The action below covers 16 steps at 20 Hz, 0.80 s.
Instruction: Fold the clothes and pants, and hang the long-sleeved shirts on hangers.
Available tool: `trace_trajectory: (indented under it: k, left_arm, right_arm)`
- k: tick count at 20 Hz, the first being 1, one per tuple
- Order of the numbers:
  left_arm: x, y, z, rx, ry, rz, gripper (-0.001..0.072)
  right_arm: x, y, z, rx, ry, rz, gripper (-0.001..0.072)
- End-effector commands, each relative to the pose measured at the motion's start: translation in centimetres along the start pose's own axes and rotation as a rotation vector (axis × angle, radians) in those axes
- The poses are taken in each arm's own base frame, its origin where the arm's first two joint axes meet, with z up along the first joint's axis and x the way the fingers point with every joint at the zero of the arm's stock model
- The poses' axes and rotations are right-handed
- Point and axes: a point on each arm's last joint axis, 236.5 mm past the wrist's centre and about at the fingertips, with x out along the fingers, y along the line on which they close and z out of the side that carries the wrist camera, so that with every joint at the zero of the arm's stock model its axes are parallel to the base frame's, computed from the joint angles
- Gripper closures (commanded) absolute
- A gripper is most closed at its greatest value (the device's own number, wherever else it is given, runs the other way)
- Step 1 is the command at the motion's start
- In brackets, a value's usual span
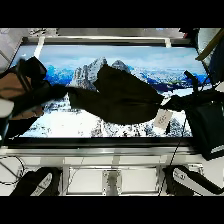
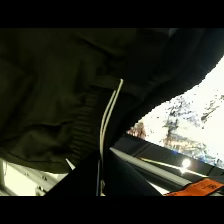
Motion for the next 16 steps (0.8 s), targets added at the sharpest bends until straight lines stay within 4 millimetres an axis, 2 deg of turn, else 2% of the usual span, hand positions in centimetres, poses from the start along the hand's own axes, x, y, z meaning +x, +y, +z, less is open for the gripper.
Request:
trace_trajectory:
  k: [1, 4, 7, 9, 11, 12, 14, 16]
  left_arm:
    - [5.2, -1.4, 7.0, 0.1, -0.087, -0.013, 0.07]
    - [13.1, -2.8, 11.2, 0.15, -0.164, -0.032, 0.07]
    - [19.3, -1.5, 13.2, 0.131, -0.193, -0.025, 0.0701]
    - [22.0, 0.0, 14.0, 0.126, -0.224, -0.011, 0.0701]
    - [23.7, 2.3, 14.5, 0.109, -0.277, 0.028, 0.0701]
    - [24.4, 3.4, 14.3, 0.102, -0.284, 0.045, 0.0701]
    - [26.3, 5.2, 12.6, 0.091, -0.252, 0.067, 0.0701]
    - [27.8, 6.6, 11.5, 0.086, -0.251, 0.089, 0.07]
  right_arm:
    - [-0.2, -1.0, 2.4, 0.065, -0.101, -0.044, 0.0703]
    - [0.6, -3.5, 4.2, 0.129, -0.154, -0.098, 0.0703]
    - [1.9, -7.0, 6.5, 0.233, -0.216, -0.161, 0.0703]
    - [3.3, -9.5, 8.1, 0.313, -0.257, -0.18, 0.0703]
    - [4.9, -11.6, 9.1, 0.387, -0.281, -0.19, 0.0703]
    - [5.7, -12.5, 9.5, 0.412, -0.289, -0.191, 0.0703]
    - [7.1, -13.7, 10.3, 0.458, -0.31, -0.176, 0.0703]
    - [7.8, -15.0, 11.4, 0.486, -0.354, -0.18, 0.0702]
